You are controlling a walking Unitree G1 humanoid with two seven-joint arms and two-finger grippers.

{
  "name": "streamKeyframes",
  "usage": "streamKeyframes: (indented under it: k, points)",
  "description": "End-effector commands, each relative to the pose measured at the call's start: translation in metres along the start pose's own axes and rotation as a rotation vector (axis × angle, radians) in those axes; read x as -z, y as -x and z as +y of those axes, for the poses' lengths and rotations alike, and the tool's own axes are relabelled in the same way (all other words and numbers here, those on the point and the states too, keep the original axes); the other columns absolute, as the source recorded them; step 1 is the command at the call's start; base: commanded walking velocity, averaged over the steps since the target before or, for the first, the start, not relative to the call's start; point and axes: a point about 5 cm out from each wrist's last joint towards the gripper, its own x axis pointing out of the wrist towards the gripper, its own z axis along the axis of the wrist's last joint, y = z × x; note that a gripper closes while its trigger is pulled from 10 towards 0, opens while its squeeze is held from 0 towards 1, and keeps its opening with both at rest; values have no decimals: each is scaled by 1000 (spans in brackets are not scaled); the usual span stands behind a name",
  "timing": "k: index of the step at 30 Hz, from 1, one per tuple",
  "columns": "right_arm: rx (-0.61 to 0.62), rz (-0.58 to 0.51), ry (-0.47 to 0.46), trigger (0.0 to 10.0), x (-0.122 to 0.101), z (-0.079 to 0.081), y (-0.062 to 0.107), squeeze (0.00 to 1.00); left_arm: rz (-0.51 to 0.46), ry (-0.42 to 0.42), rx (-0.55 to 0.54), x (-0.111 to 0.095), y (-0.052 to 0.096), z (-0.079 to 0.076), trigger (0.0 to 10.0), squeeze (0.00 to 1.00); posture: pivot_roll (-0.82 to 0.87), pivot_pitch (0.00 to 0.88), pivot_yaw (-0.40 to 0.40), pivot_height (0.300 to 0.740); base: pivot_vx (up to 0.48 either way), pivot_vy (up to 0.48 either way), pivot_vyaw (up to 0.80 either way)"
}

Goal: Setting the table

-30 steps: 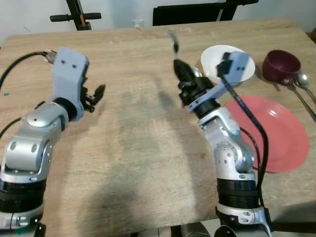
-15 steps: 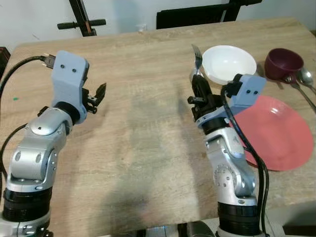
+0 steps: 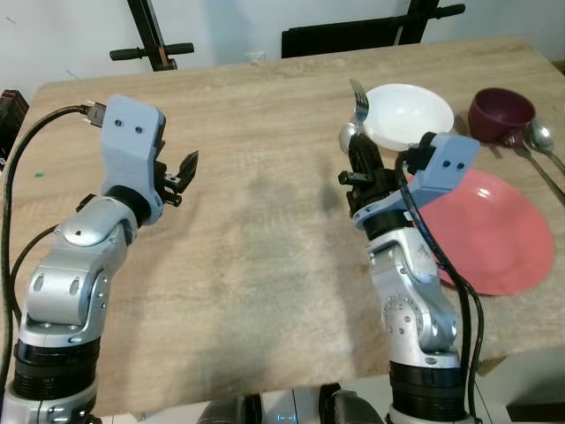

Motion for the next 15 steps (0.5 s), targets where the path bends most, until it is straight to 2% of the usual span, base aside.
streamKeyframes:
  k: [1,15]
  points:
    - [-2,17,-8,10000,5,2,0,0,-5,-5,-11,1,2,1,10000,0,20,88,103,740,-360,0,0]
    - [1,41,14,10000,7,0,4,0,-6,3,-19,2,2,1,10000,0,3,103,93,740,-370,0,0]
